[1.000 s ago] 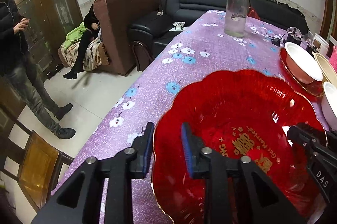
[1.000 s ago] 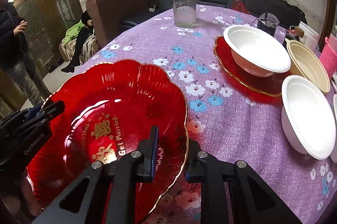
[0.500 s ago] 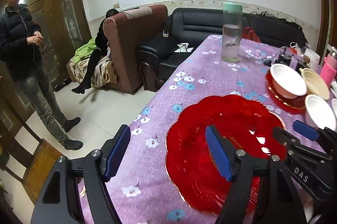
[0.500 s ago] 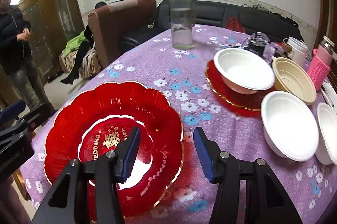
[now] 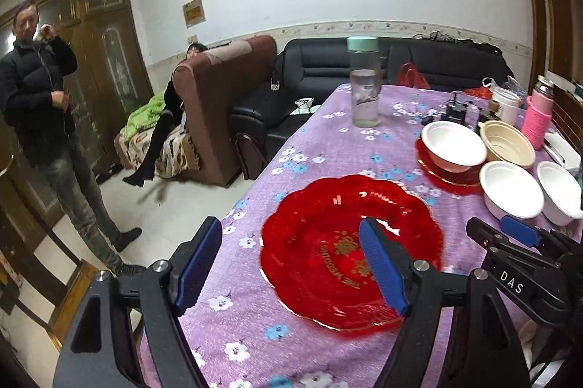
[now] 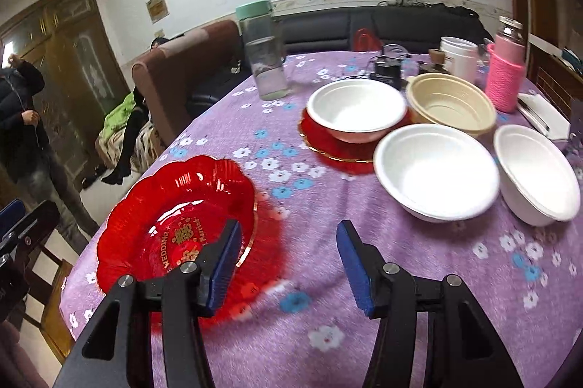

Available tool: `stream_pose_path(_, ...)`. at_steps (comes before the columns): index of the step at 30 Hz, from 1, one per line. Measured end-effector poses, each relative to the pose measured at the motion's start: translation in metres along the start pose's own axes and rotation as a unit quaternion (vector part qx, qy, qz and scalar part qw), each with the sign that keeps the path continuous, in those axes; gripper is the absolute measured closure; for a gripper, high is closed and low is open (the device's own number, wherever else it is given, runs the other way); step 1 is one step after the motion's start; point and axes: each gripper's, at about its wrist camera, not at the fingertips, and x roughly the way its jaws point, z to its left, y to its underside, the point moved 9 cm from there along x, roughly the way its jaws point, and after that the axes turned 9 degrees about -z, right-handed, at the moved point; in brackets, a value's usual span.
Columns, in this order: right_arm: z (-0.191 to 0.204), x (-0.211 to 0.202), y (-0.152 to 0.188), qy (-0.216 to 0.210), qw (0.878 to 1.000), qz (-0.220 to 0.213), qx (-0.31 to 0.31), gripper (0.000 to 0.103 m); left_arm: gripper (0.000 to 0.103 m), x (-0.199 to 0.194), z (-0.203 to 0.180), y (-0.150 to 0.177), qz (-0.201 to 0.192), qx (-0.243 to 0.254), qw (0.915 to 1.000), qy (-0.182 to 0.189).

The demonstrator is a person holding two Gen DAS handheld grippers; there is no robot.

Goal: Organize plates and bowls
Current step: 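Move both grippers to the white bowl resting on the red plate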

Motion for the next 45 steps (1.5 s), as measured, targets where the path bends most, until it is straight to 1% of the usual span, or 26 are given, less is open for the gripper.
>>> stream_pose_path(9, -0.029, -0.027, 0.0, 0.006, 0.999, -0.018, 0.028, 0.042, 0.019, -0.03, -0.032, -0.007, -0.021, 0.033, 0.9991, 0.016)
stream_pose_path(14, -0.044, -0.037, -0.002, 0.01, 0.999, -0.027, 0.04, 0.04, 0.018, -0.036, -0.049, -0.008, -0.023, 0.044, 0.9982, 0.033)
stream_pose_path(18, -0.056, -0.042, -0.002, 0.015, 0.998, -0.031, 0.049, 0.039, 0.013, -0.036, -0.059, -0.005, -0.017, 0.05, 0.9976, 0.045)
stream_pose_path(21, -0.066, -0.044, -0.003, 0.02, 0.998, -0.032, 0.055, 0.039, 0.013, -0.034, -0.064, -0.004, -0.014, 0.056, 0.9971, 0.05)
stream_pose_path(25, -0.082, -0.044, -0.005, 0.029, 0.997, -0.034, 0.066, 0.039, 0.012, -0.025, -0.07, 0.001, 0.004, 0.051, 0.9965, 0.066)
stream_pose_path(32, -0.113, -0.043, -0.008, 0.05, 0.994, -0.034, 0.086, 0.039, 0.012, -0.006, -0.07, 0.005, 0.023, 0.051, 0.9964, 0.063)
stream_pose_path(37, -0.142, -0.048, -0.018, 0.072, 0.992, -0.042, 0.096, 0.039, 0.012, 0.008, -0.071, 0.003, 0.048, 0.028, 0.9937, 0.097)
stream_pose_path(40, -0.163, -0.047, -0.031, 0.088, 0.99, -0.046, 0.103, 0.039, 0.012, 0.021, -0.075, -0.002, 0.072, -0.001, 0.9887, 0.132)
stream_pose_path(42, -0.17, -0.046, -0.039, 0.092, 0.989, -0.047, 0.104, 0.039, 0.012, 0.031, -0.079, -0.011, 0.084, -0.019, 0.9839, 0.156)
stream_pose_path(45, -0.175, -0.042, -0.055, 0.085, 0.99, -0.048, 0.104, 0.039, 0.012, 0.046, -0.084, -0.024, 0.093, -0.038, 0.9795, 0.175)
